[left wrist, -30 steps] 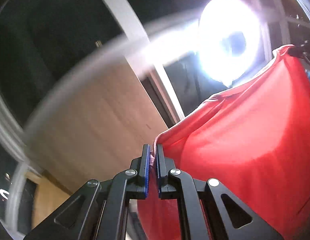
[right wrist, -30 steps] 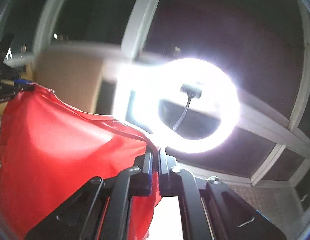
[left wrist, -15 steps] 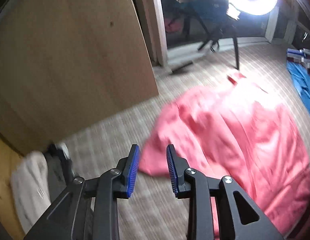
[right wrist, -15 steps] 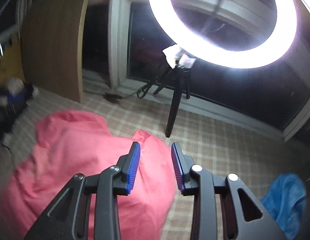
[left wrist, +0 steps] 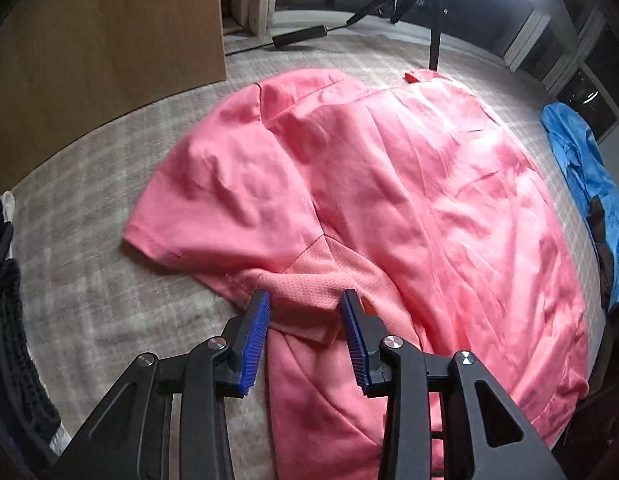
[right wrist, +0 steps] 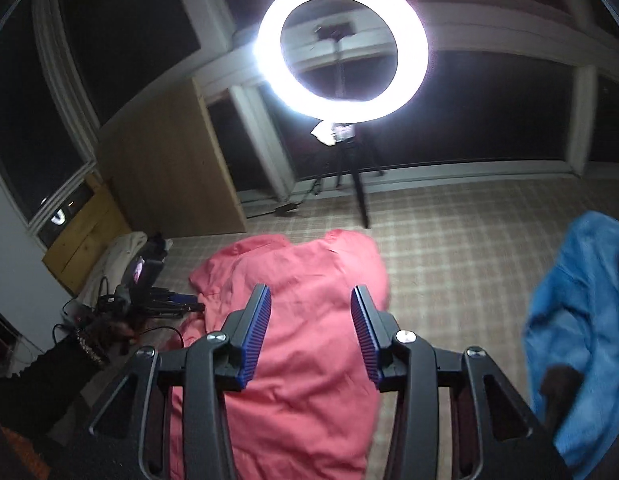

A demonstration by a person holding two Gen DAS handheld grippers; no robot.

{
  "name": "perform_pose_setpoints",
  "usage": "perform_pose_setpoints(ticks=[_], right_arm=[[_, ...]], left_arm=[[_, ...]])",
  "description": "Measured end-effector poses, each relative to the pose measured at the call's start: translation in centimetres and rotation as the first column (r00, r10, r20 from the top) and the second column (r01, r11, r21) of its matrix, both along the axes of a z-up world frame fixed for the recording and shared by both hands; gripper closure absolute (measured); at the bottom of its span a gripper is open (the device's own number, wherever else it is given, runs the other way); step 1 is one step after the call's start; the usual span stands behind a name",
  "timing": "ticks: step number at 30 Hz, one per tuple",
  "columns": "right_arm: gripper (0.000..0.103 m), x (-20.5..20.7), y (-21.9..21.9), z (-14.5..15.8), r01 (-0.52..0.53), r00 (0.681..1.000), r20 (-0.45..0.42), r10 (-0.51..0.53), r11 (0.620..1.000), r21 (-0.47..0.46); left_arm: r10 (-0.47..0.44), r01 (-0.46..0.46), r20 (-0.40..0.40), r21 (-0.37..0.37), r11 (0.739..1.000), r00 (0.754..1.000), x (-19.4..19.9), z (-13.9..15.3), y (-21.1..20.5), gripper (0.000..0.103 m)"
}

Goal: Fold clothes

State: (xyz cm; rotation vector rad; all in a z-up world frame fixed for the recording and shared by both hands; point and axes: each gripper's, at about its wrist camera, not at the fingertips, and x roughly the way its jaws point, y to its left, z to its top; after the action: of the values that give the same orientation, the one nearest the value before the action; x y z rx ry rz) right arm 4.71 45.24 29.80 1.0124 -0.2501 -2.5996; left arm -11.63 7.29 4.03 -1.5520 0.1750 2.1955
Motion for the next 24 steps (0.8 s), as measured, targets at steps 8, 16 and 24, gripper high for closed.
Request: perform_pose_setpoints(ticks=[8, 16, 24], right_arm=[[0.062, 6.0, 4.8, 1.4, 0.129, 0.991, -0.027, -0.131, 0.989, -0.076], [0.062, 9.3, 8.1, 5.0, 0.176, 0.979, -0.079, -0.189, 0.973, -0.148], [0.062, 12.2, 5.4, 1.3, 0.189, 0.982, 0.024, -0.19, 0.982, 0.026]], left_arm=[[0.015, -0.014, -0.028, 0.014, 1.0, 0.999, 0.5, 1.5, -1.0, 0.102], [0.058, -0.063, -0.123, -0.037, 0.997, 0.991, 0.7, 5.0, -6.0, 0.102], [0.112, -0.128, -0.2, -0.067, 0.99, 0.973, 3.4, 7.5, -13.5, 0.094]])
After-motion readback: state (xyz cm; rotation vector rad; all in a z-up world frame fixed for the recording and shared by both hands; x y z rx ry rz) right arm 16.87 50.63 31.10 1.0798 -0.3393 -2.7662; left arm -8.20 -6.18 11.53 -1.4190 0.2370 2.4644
